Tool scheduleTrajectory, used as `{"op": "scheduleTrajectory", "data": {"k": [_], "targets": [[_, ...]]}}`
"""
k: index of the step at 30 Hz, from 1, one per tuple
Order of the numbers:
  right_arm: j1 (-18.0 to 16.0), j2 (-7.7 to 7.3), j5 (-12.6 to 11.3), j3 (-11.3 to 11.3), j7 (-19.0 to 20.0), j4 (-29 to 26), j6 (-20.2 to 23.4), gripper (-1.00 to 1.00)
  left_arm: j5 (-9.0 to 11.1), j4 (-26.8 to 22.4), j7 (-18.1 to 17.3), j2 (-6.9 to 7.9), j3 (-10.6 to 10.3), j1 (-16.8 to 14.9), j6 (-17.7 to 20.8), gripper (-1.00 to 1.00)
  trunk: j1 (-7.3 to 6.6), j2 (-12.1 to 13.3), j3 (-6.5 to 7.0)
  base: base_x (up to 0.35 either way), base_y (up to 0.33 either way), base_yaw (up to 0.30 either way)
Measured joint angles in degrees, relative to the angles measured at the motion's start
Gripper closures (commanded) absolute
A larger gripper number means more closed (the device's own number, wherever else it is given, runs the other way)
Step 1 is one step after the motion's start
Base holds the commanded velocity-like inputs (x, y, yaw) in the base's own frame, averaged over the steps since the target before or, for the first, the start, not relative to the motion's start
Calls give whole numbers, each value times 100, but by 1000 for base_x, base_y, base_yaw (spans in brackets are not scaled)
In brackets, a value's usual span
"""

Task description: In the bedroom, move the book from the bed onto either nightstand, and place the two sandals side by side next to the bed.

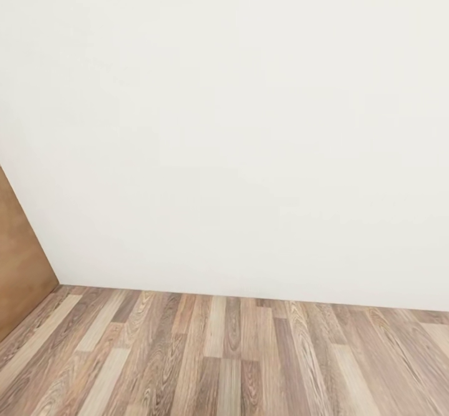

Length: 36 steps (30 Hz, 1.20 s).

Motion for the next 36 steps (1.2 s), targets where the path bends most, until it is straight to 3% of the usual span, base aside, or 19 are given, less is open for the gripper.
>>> {"op": "scheduleTrajectory", "data": {"k": [17,36], "targets": [[91,0,10,5,1,-4,0,-100,17,-3,1,1,26,104,-2,-100,1,0,0,9,0,-16],[92,-1,3,4,1,-7,0,-100,15,-7,1,0,20,104,-2,-100,1,0,0,0,0,-174]]}}
